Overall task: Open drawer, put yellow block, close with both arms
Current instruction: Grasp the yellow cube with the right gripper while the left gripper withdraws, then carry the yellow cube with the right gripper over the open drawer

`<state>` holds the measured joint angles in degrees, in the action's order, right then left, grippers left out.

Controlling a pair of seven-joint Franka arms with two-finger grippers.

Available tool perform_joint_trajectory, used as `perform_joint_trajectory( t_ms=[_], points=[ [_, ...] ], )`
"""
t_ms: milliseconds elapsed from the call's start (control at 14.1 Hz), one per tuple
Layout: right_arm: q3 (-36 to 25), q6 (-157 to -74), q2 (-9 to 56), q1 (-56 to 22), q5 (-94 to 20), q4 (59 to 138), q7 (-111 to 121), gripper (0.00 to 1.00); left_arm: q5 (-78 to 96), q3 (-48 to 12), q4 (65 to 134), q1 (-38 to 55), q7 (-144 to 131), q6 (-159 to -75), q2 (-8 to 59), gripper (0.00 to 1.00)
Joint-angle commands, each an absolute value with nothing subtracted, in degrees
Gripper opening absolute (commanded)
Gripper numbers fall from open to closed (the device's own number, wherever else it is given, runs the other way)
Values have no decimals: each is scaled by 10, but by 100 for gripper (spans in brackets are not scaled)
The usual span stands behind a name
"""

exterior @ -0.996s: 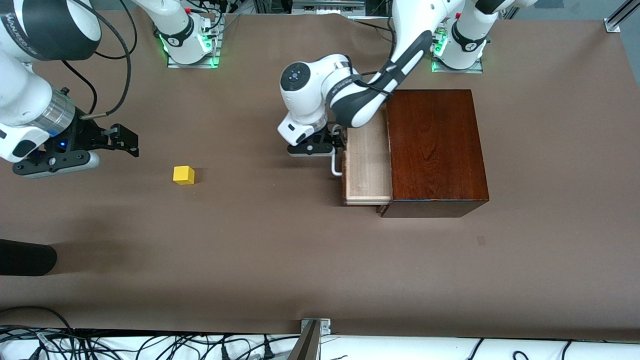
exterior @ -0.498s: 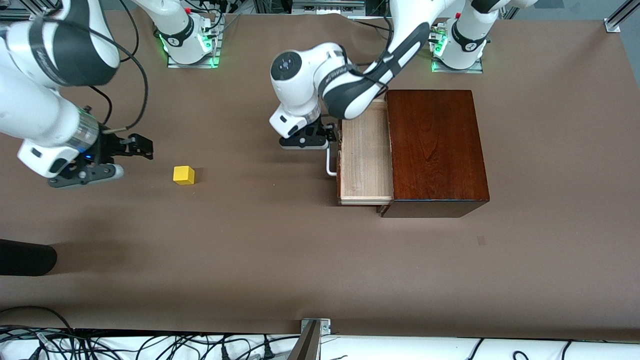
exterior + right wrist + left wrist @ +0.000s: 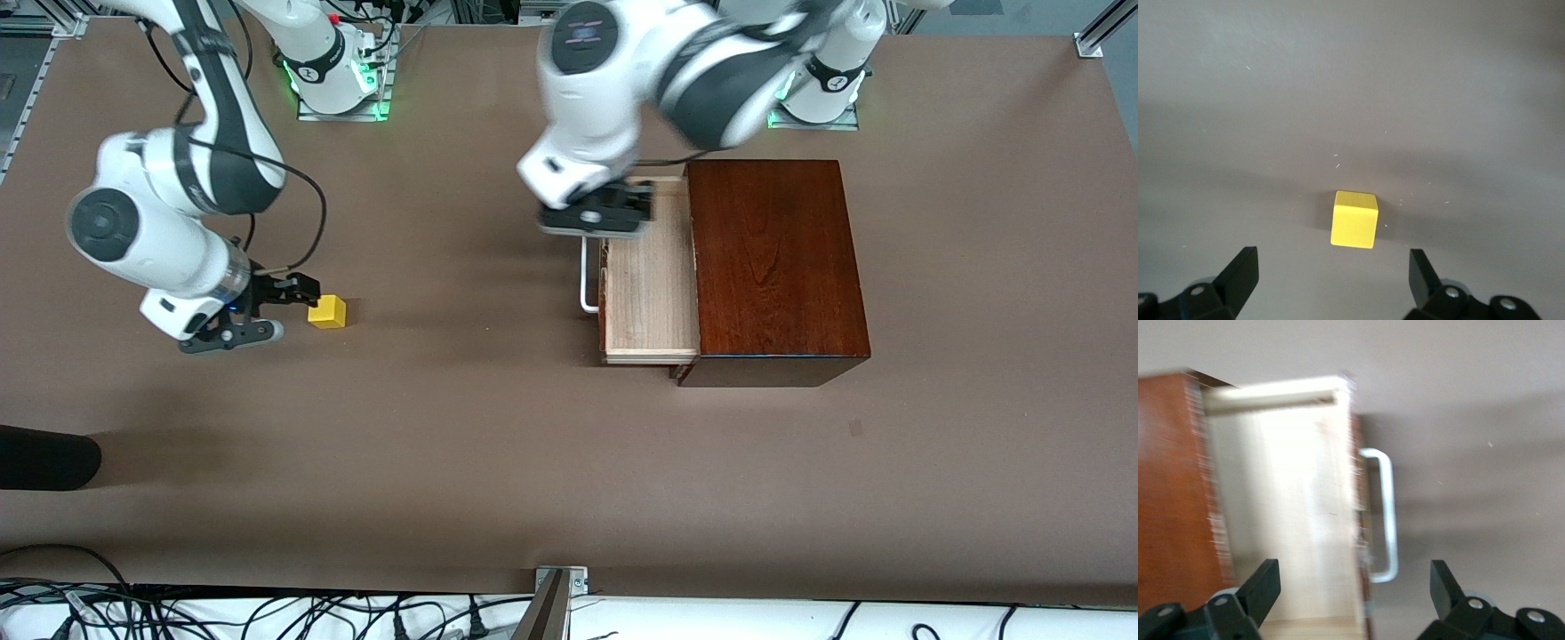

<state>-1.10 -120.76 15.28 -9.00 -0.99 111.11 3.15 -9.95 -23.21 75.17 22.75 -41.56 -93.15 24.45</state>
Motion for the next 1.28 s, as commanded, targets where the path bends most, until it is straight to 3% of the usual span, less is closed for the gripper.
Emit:
perform_joint_trajectory(
  t_ms=[0,142,427,640,782,854,925,1067,1209],
  points=[
    [-11,-1247,173,-87,-22,1127,27,100,-76,-233,768,146,-333,-881,185,100],
    [-11,-1274,195,-84,-23,1138,27,100,-76,-233,768,86,-241,-835,160,100],
    [-12,-1383,206,-82,-25,1209,26,100,-55,-222,769,-17,-86,-842,133,100],
    [-12,-1434,231,-81,-28,1233,26,100,-42,-99,811,29,-10,-863,75,100],
    [-12,-1459,236,-81,-31,1250,26,100,-42,-75,894,27,-1,-916,26,100],
    [-12,-1460,238,-81,-31,1250,25,90,-44,-69,945,27,-8,-957,-6,100],
    [-12,-1460,239,-81,-31,1249,22,73,-45,-62,982,30,-9,-987,-24,100],
    [-12,-1456,236,-81,-31,1248,23,6,-45,-56,991,26,-14,-988,-26,100],
    [-11,-1435,222,-81,-29,1234,34,0,-42,-56,981,18,-14,-969,-20,100]
  ],
)
